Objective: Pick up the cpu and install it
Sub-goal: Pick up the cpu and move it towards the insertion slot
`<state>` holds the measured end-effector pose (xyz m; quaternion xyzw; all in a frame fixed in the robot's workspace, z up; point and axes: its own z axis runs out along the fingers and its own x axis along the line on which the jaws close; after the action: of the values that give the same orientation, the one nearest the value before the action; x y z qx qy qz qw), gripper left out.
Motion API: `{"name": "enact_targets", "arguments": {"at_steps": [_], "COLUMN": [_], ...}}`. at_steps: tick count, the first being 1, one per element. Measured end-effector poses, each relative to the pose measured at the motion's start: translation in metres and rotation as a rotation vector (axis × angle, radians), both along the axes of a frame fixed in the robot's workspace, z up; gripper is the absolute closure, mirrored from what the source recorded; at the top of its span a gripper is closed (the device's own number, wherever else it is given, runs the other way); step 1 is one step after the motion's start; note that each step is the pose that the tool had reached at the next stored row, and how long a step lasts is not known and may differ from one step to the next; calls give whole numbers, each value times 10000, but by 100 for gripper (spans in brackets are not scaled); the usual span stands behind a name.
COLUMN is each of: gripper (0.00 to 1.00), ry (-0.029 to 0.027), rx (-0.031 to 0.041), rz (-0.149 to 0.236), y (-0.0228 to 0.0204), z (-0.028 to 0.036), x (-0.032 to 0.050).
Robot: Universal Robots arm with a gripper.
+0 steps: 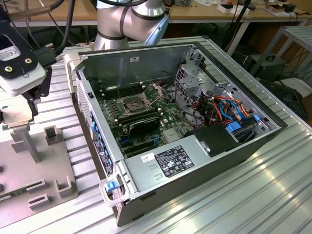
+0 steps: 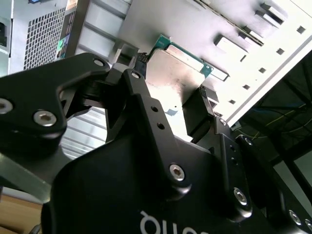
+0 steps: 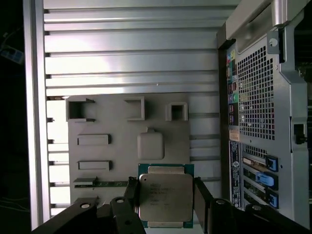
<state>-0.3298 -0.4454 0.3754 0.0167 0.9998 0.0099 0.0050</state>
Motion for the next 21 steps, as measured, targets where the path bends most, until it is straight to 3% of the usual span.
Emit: {"name": "enact_targets", "arguments": {"at_steps": [8, 17, 21], "gripper": [45, 45, 45], "ry": [-1, -1, 0], "rx": [0, 0, 0], "rz": [1, 1, 1], "y": [0, 0, 0], "z": [0, 0, 0], "x": [166, 184, 229]}}
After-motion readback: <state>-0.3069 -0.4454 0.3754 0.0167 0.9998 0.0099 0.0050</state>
